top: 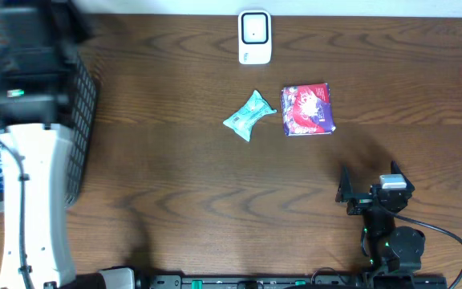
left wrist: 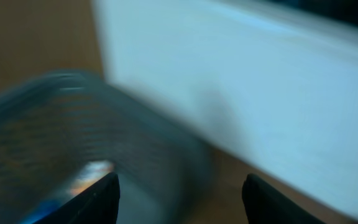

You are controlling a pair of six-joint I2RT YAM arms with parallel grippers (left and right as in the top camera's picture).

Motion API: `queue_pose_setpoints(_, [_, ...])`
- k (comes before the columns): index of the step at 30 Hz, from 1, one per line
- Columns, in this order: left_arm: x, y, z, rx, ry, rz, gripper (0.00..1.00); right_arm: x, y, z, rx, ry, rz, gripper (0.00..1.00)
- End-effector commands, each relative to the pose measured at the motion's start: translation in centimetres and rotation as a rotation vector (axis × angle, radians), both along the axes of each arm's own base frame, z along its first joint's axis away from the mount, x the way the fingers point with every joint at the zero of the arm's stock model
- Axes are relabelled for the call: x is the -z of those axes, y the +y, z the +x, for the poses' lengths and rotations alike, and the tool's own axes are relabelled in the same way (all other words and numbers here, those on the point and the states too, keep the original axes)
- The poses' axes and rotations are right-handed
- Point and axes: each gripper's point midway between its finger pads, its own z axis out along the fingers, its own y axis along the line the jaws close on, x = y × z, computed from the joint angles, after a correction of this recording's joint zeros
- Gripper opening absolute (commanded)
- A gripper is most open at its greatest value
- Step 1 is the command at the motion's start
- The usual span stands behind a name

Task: Scan the item barcode
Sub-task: 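Reach into the basket and grasp the blue Oreo pack with left gripper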

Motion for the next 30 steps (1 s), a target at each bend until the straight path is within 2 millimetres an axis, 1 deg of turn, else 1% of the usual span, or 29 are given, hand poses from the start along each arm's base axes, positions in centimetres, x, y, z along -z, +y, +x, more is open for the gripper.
queue_pose_setpoints(1, [3.0, 6.7, -1.8, -0.098, 0.168, 0.091, 0.64, 0.1, 0.0, 0.0, -0.002, 0.001, -0.002, 0.99])
queue_pose_setpoints(3, [5.7, 9.3, -3.1, -0.119, 0.304, 0.121, 0.64, 0.1, 0.1, 0.0, -0.002, 0.001, -0.002, 0.99])
queue_pose_setpoints(5, [8.5, 11.4, -4.0, -0.126, 0.426, 0.140, 0.63, 0.1, 0.1, 0.0, -0.002, 0.001, -0.002, 0.99])
queue_pose_setpoints(8, [12.5, 14.2, -5.2, -0.187, 0.535, 0.105, 0.63, 0.1, 0.1, 0.0, -0.002, 0.001, -0.002, 0.99])
queue_pose_setpoints(9, [13.6, 15.1, -5.6, -0.214, 0.573, 0.103, 0.63, 0.1, 0.1, 0.0, -0.002, 0.001, -0.002, 0.99])
queue_pose_setpoints(11, [16.0, 17.4, -7.2, -0.315, 0.685, 0.125, 0.63, 0.1, 0.0, 0.0, -0.002, 0.001, -0.002, 0.99])
queue_pose_setpoints(12, [16.6, 17.8, -7.6, -0.334, 0.714, 0.129, 0.63, 0.1, 0.1, 0.0, -0.002, 0.001, -0.002, 0.99])
queue_pose_setpoints(13, [17.9, 18.7, -8.4, -0.369, 0.775, 0.134, 0.63, 0.1, 0.0, 0.0, -0.002, 0.001, -0.002, 0.99])
queue_pose_setpoints(15, [19.6, 19.4, -9.0, -0.377, 0.826, 0.112, 0.63, 0.1, 0.1, 0.0, -0.002, 0.001, -0.002, 0.99])
queue_pose_setpoints(17, [21.5, 19.8, -9.3, -0.365, 0.870, 0.076, 0.63, 0.1, 0.1, 0.0, -0.002, 0.001, -0.002, 0.99])
queue_pose_setpoints(20, [23.9, 20.2, -9.8, -0.355, 0.922, 0.037, 0.63, 0.1, 0.0, 0.0, -0.002, 0.001, -0.002, 0.99])
queue_pose_setpoints(21, [25.0, 20.4, -9.9, -0.351, 0.944, 0.024, 0.63, 0.1, 0.0, 0.0, -0.002, 0.001, -0.002, 0.99])
queue_pose_setpoints(25, [28.1, 19.8, -9.6, -0.255, 1.002, -0.019, 0.63, 0.1, 0.1, 0.0, -0.002, 0.001, -0.002, 0.99])
queue_pose_setpoints(30, [31.1, 20.1, -10.2, -0.246, 1.061, -0.051, 0.62, 0.1, 0.0, 0.0, -0.002, 0.001, -0.002, 0.99])
